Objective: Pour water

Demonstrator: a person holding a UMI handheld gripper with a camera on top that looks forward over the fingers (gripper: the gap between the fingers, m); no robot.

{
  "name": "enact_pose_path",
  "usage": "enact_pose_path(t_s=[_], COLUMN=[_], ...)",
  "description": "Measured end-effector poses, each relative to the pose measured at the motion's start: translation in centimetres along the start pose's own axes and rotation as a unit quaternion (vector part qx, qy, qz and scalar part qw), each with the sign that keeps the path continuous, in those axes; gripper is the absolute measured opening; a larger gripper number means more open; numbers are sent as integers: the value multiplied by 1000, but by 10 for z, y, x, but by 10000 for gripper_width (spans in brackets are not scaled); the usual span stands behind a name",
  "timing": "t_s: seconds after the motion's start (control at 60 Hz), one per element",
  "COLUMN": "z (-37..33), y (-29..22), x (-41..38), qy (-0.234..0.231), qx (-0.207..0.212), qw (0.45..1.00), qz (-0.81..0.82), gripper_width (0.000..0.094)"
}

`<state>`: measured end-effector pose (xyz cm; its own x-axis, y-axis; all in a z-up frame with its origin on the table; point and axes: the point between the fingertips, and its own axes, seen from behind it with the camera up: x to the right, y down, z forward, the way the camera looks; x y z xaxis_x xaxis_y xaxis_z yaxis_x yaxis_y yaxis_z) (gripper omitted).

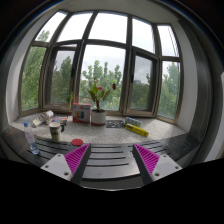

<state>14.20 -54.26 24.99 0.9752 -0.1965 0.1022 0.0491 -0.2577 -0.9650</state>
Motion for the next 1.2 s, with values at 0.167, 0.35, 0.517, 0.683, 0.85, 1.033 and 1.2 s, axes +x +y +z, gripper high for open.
enact_pose_path(t_s=[0.167, 0.35, 0.517, 0.683, 0.85, 1.033, 1.2], z=[3, 12, 10, 1, 16, 61, 113], y=[12, 55, 117, 159, 161, 125, 95], x=[-6, -35, -100, -198, -325, -438, -494], qy=[1, -12, -37, -58, -94, -129, -136], qx=[-8, -22, -49, -73, -64, -21, 5], qw=[1000, 1000, 997, 995, 993, 991, 991], qz=[1, -16, -35, -15, -6, 1, 10], gripper_width=[858, 857, 852, 855, 854, 851, 846])
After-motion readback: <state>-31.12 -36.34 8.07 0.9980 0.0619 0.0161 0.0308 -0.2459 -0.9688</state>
